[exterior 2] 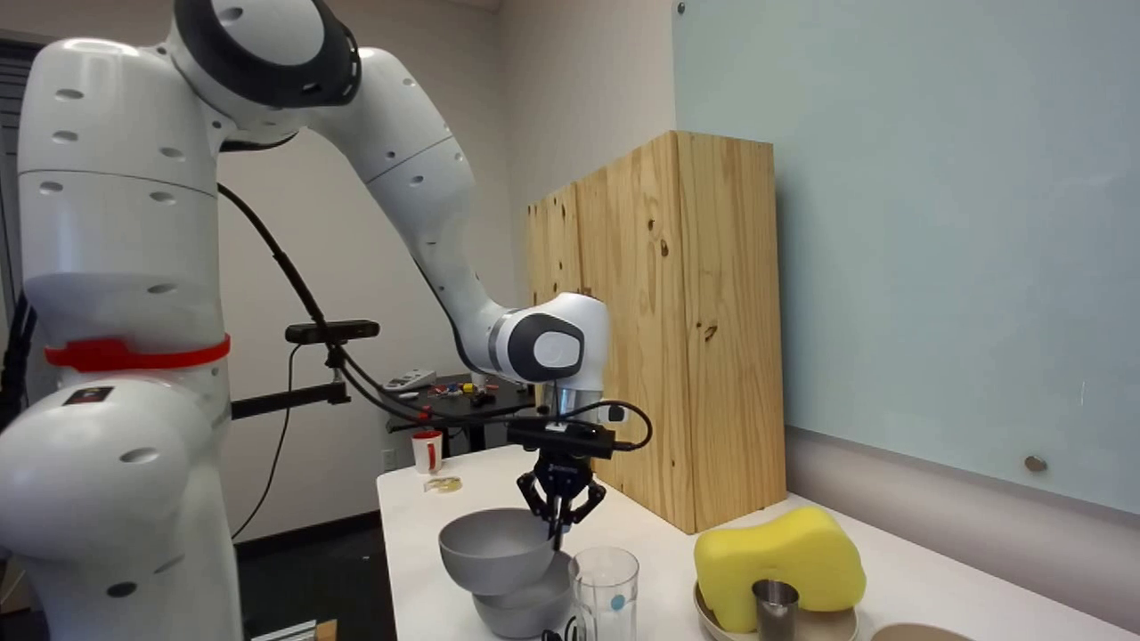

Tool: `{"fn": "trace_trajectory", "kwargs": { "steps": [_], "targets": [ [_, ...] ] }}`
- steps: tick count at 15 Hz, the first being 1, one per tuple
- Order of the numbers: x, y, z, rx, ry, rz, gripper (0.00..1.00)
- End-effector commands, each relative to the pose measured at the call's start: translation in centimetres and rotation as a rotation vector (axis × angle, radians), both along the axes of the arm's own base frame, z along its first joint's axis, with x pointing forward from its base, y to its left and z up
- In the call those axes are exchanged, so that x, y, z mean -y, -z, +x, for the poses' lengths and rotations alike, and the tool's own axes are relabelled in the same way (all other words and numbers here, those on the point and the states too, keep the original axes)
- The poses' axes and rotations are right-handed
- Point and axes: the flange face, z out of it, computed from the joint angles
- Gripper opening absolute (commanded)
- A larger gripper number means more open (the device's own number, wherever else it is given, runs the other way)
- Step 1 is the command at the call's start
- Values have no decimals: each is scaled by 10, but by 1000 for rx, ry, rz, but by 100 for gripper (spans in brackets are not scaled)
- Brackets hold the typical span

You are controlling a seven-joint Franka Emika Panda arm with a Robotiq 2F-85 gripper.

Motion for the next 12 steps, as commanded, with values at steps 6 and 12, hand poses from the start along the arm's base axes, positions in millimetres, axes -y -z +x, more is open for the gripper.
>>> {"fn": "trace_trajectory", "kwargs": {
  "steps": [6,12],
  "targets": [
    [8,15,9,70,-40,-10,1],
    [-17,36,8,53,-104,-22,1]
  ]
}}
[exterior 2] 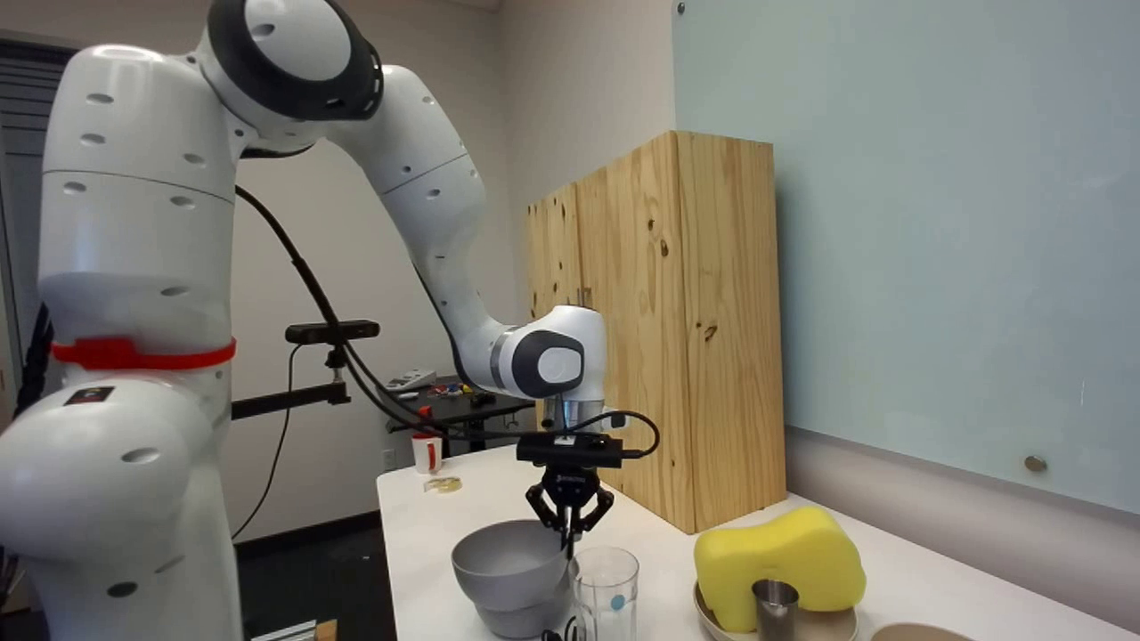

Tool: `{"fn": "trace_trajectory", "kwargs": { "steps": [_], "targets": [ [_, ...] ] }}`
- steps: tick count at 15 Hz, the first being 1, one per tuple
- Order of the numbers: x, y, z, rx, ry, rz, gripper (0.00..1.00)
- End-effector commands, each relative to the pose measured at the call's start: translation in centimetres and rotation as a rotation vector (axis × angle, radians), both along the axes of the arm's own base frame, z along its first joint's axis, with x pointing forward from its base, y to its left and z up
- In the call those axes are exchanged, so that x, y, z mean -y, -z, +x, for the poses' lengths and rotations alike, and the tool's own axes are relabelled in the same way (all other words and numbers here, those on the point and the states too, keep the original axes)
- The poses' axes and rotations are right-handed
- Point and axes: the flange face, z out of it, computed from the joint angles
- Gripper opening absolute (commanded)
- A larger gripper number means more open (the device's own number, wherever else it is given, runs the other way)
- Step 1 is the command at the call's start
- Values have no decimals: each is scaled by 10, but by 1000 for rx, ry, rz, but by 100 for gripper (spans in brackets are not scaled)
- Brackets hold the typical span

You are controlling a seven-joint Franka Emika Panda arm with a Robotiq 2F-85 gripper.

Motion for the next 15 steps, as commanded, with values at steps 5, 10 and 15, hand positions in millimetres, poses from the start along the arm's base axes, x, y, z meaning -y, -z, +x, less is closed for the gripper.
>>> {"fn": "trace_trajectory", "kwargs": {
  "steps": [5,10,15],
  "targets": [
    [-24,30,1,-35,-85,-21,1],
    [-29,21,11,-33,-95,-9,1],
    [-35,4,16,-13,-115,7,1]
  ]
}}
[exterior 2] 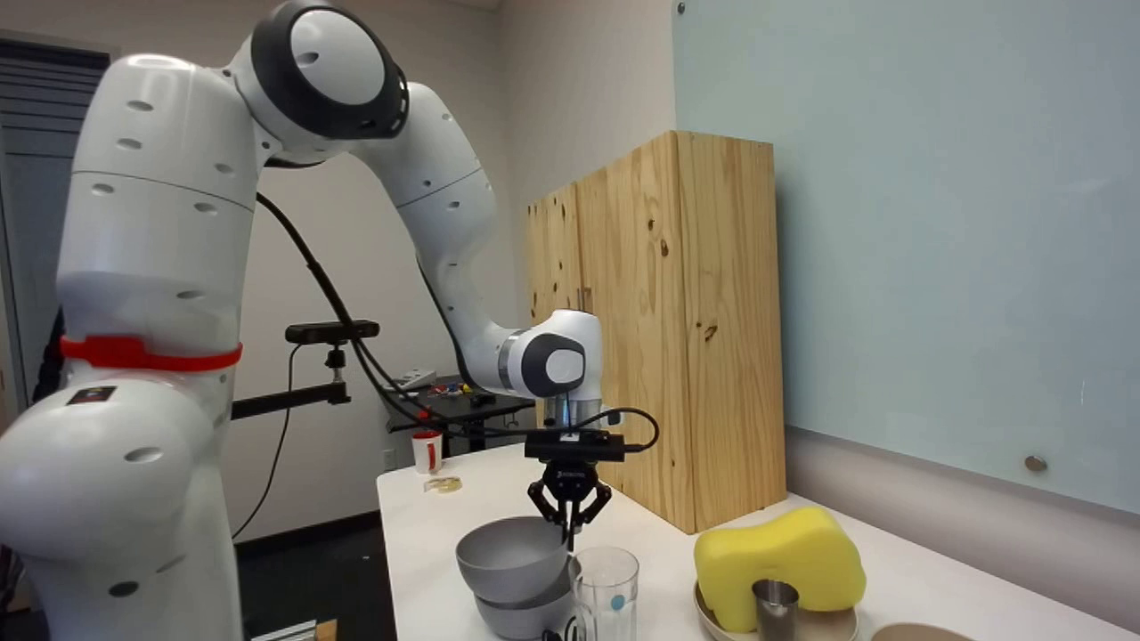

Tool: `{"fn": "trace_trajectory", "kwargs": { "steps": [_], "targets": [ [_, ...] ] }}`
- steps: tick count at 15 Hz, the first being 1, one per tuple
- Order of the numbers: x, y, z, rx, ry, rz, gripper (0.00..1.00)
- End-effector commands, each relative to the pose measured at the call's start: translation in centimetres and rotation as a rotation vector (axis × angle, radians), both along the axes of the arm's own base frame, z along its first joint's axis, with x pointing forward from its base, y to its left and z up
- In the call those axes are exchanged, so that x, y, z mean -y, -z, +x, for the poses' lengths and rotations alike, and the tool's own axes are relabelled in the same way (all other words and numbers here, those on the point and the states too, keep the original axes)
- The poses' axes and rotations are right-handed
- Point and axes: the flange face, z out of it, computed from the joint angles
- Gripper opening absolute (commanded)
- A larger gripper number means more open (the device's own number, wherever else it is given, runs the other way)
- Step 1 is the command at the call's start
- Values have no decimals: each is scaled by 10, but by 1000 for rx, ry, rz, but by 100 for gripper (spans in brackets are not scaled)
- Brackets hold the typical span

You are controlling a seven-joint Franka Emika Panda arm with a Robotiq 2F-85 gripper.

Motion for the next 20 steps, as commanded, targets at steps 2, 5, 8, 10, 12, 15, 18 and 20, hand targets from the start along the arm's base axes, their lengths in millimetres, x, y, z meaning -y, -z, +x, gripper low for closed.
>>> {"fn": "trace_trajectory", "kwargs": {
  "steps": [2,5,8,10,12,15,18,20],
  "targets": [
    [-3,-6,3,-7,-30,17,1],
    [-2,-9,2,0,-34,27,1],
    [1,-11,3,4,-29,32,1],
    [4,-11,2,7,-19,33,1],
    [7,-10,1,9,-11,33,1],
    [15,-2,3,7,9,28,1],
    [19,1,4,6,20,23,1],
    [20,2,3,3,19,22,1]
  ]
}}
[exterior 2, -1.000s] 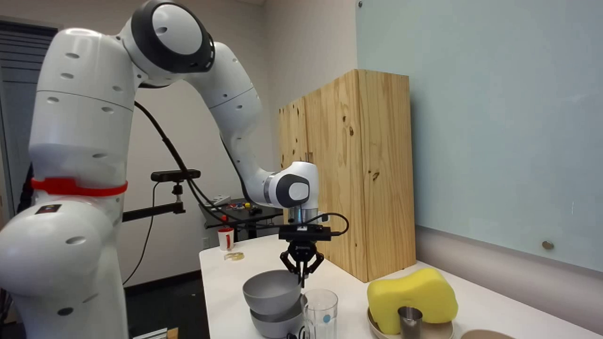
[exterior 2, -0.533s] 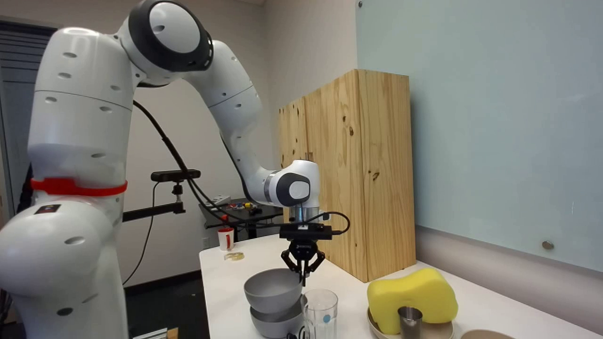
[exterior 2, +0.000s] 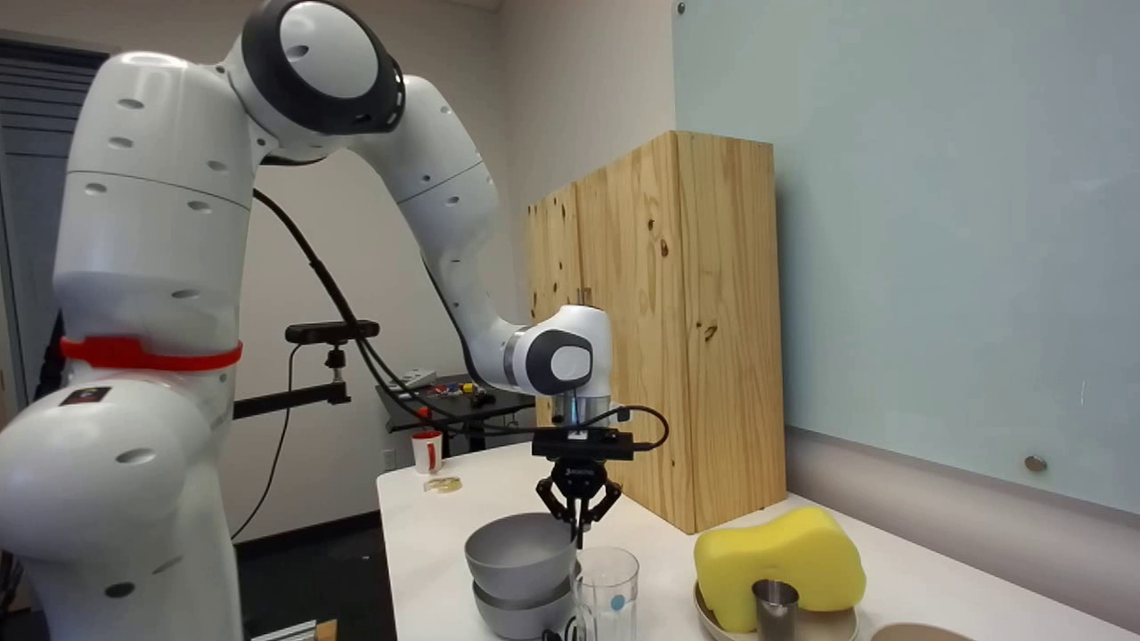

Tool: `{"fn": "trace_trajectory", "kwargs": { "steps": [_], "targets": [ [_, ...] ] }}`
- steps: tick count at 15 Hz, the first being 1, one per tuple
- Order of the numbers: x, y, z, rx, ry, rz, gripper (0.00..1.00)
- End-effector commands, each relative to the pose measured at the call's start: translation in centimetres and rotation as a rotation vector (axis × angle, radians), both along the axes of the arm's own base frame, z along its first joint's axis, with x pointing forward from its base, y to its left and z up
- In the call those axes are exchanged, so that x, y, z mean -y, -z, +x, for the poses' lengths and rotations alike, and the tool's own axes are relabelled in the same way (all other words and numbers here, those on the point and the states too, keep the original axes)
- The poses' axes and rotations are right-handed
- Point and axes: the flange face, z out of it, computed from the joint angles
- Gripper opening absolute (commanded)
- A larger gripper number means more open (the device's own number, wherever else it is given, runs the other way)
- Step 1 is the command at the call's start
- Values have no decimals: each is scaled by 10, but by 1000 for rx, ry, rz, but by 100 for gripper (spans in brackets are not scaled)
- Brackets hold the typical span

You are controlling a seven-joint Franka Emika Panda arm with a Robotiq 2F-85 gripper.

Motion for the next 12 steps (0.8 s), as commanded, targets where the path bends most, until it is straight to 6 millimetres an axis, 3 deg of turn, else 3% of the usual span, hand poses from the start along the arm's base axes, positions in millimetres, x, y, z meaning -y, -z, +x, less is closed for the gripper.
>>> {"fn": "trace_trajectory", "kwargs": {
  "steps": [1,2,4,8,12],
  "targets": [
    [6,10,-5,-16,-10,1,1],
    [6,12,-5,-19,-12,-1,29],
    [5,14,-6,-21,-13,0,35],
    [4,11,-6,-21,-18,1,65],
    [-6,-7,12,6,-22,-24,94]
  ]
}}
